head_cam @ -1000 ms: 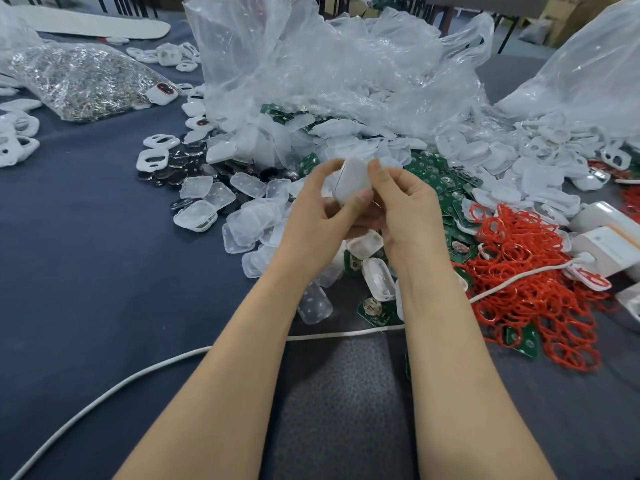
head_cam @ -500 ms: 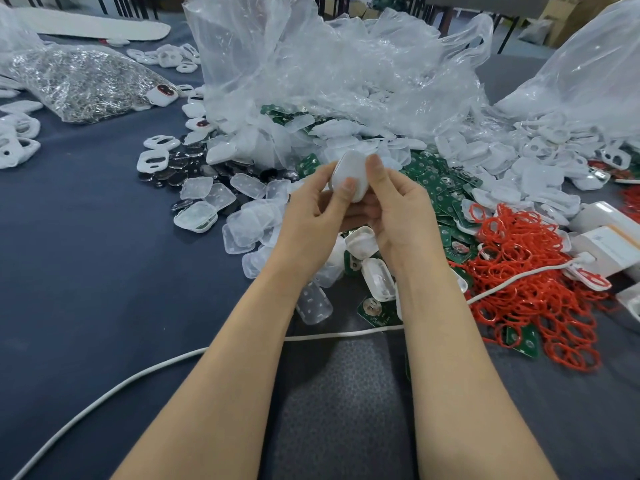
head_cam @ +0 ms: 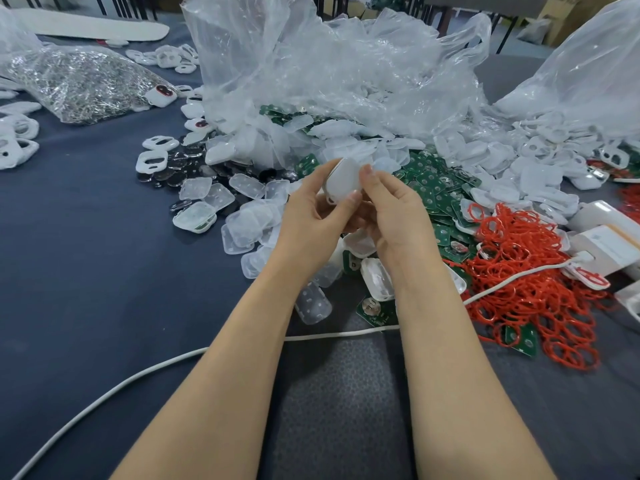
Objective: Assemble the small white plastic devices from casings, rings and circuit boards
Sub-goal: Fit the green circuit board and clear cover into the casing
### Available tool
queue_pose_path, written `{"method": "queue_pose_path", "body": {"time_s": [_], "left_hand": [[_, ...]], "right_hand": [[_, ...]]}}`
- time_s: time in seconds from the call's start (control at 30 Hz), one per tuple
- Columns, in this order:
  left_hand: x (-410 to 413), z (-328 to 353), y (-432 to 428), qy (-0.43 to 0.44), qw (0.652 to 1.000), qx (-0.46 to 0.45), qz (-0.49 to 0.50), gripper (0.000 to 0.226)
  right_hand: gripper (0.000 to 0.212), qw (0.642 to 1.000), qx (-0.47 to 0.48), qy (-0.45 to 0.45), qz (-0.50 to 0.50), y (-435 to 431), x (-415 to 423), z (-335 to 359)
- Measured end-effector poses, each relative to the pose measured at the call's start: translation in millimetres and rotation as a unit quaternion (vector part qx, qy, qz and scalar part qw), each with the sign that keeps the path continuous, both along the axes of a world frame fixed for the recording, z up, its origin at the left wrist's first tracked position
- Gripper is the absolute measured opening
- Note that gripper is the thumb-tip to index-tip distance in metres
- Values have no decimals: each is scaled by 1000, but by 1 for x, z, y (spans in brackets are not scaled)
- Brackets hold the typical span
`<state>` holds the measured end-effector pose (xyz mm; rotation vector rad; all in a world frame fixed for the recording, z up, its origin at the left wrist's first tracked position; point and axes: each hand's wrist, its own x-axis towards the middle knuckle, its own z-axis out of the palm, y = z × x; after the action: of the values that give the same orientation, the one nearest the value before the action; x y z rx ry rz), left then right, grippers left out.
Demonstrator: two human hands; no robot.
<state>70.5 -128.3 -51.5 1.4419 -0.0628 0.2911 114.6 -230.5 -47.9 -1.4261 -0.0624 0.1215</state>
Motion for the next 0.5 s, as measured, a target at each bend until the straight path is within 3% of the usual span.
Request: {"method": "queue_pose_path", "body": {"time_s": [0.23, 0.5], "left_hand": [[3, -3, 1, 12, 998, -55, 3, 35], [3, -3, -1, 45, 998, -15, -42, 33]], "right_hand": [[22, 998, -20, -45, -34, 8, -1, 0], [22, 999, -45, -18, -5, 4, -1, 3]]}}
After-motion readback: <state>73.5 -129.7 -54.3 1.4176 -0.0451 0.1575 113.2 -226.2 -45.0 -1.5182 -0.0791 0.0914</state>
